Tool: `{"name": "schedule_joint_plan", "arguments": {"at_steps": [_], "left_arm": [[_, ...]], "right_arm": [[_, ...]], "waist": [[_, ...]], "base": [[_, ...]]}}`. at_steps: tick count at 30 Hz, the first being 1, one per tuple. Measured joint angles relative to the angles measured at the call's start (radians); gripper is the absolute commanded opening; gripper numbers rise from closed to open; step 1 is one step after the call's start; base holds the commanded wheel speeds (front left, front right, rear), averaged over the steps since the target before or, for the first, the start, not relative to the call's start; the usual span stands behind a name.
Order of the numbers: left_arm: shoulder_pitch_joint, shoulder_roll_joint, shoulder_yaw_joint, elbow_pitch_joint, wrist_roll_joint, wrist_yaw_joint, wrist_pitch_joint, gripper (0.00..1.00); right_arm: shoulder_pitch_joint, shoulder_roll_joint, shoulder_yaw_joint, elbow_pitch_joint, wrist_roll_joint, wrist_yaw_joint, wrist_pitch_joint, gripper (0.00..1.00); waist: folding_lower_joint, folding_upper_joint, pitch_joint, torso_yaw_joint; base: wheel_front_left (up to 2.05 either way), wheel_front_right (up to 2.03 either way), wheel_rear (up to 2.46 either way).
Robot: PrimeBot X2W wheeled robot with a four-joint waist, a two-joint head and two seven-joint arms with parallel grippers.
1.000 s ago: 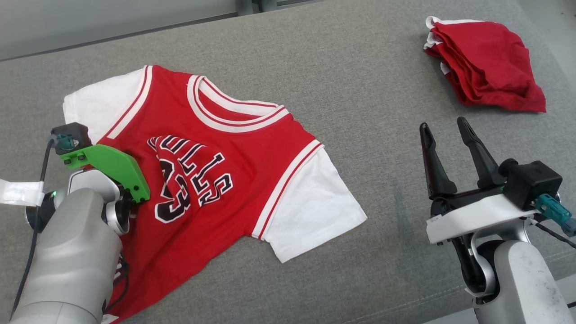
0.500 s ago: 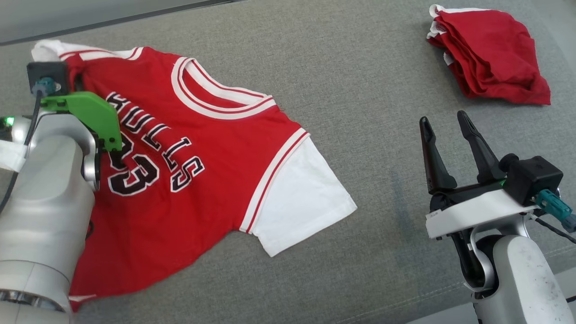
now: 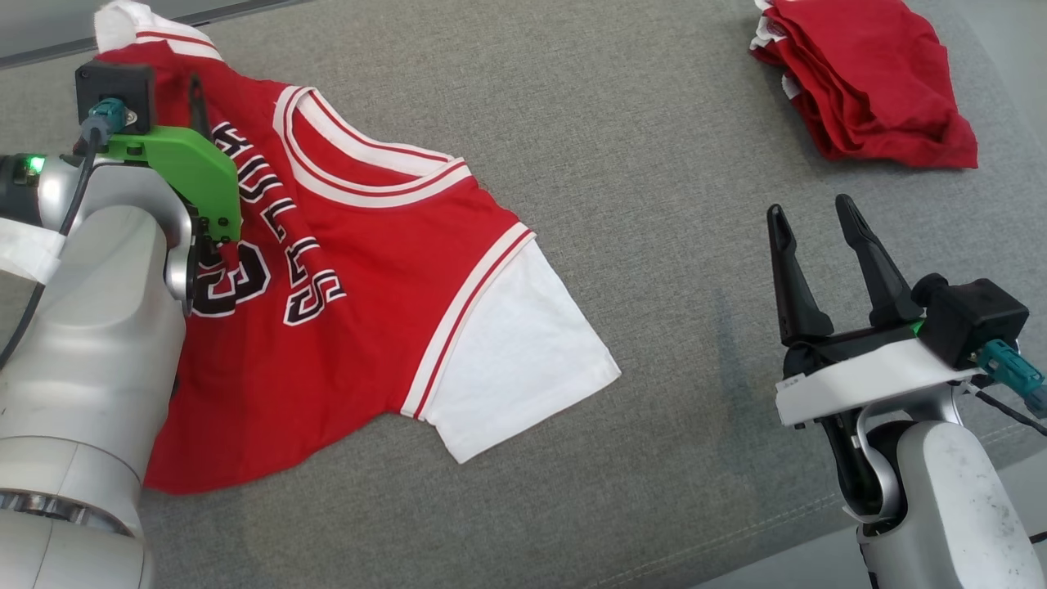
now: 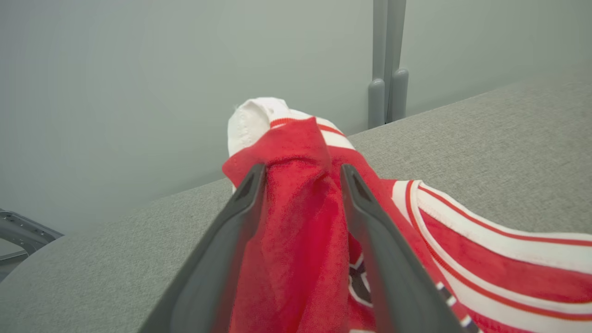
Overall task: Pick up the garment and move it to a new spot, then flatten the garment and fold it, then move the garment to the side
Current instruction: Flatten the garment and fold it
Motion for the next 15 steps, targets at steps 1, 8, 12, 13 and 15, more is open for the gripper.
{"name": "schedule_joint_plan", "arguments": {"at_steps": [1, 8, 12, 13, 15], "left_arm": [[0.000, -0.003, 0.003, 0.006, -0.007, -0.002, -0.001, 1.00], [-0.006, -0.026, 0.032, 0.010, -0.051, -0.035, -0.037, 1.00], [0.007, -0.043, 0.040, 0.006, -0.069, -0.072, -0.045, 1.00], [0.014, -0.048, 0.040, 0.003, -0.073, -0.079, -0.045, 1.00], [0.034, -0.056, 0.041, -0.005, -0.079, -0.095, -0.050, 1.00]], "right_arm": [[0.000, 0.000, -0.002, 0.002, 0.001, 0.000, -0.002, 1.00], [0.001, 0.000, -0.015, 0.017, -0.001, 0.000, -0.003, 1.00], [0.012, 0.000, -0.013, 0.027, -0.004, 0.000, 0.008, 1.00], [0.018, 0.000, -0.014, 0.030, -0.005, 0.000, 0.013, 1.00], [0.023, 0.000, -0.016, 0.038, -0.005, 0.000, 0.020, 1.00]], "waist": [[0.0000, 0.0000, 0.002, 0.000], [0.0000, 0.0000, -0.017, 0.030], [0.0000, 0.0000, -0.041, 0.055], [0.0000, 0.0000, -0.048, 0.062], [0.0000, 0.0000, -0.064, 0.077]], "base": [[0.00, 0.00, 0.00], [0.00, 0.00, 0.00], [0.00, 0.00, 0.00], [0.00, 0.00, 0.00], [0.00, 0.00, 0.00]]}}
